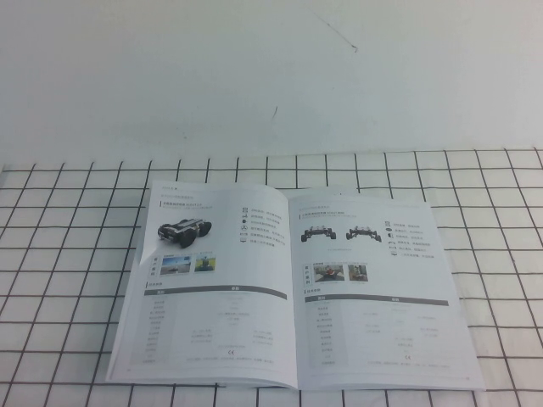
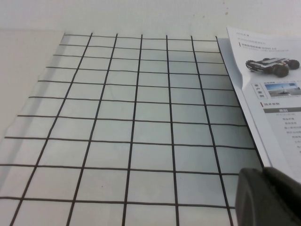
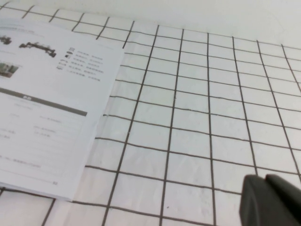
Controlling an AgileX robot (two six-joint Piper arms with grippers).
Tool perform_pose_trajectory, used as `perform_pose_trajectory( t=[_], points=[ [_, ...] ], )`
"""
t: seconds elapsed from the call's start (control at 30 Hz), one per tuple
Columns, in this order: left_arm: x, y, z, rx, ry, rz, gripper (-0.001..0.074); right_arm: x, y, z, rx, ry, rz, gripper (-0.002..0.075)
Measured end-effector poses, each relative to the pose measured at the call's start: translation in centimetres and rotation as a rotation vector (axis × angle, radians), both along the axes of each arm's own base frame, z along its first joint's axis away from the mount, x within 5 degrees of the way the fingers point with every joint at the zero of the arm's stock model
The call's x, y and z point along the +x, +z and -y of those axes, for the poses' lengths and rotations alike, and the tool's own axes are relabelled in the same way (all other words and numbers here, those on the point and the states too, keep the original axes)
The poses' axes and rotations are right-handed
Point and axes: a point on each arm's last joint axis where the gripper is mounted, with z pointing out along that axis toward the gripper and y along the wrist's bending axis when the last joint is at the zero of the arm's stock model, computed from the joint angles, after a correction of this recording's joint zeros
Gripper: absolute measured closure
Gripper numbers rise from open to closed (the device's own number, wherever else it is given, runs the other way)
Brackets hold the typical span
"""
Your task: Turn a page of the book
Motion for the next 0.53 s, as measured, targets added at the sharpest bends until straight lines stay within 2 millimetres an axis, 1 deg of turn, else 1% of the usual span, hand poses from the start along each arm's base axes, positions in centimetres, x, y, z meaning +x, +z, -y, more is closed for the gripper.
perform_pose_trajectory(
  t=[0.53],
  points=[
    [0.0,0.0,0.0,0.0,0.0,0.0,0.0739,0.0,-0.01,0.16,0.003,-0.026,-0.002,0.0726]
  ],
)
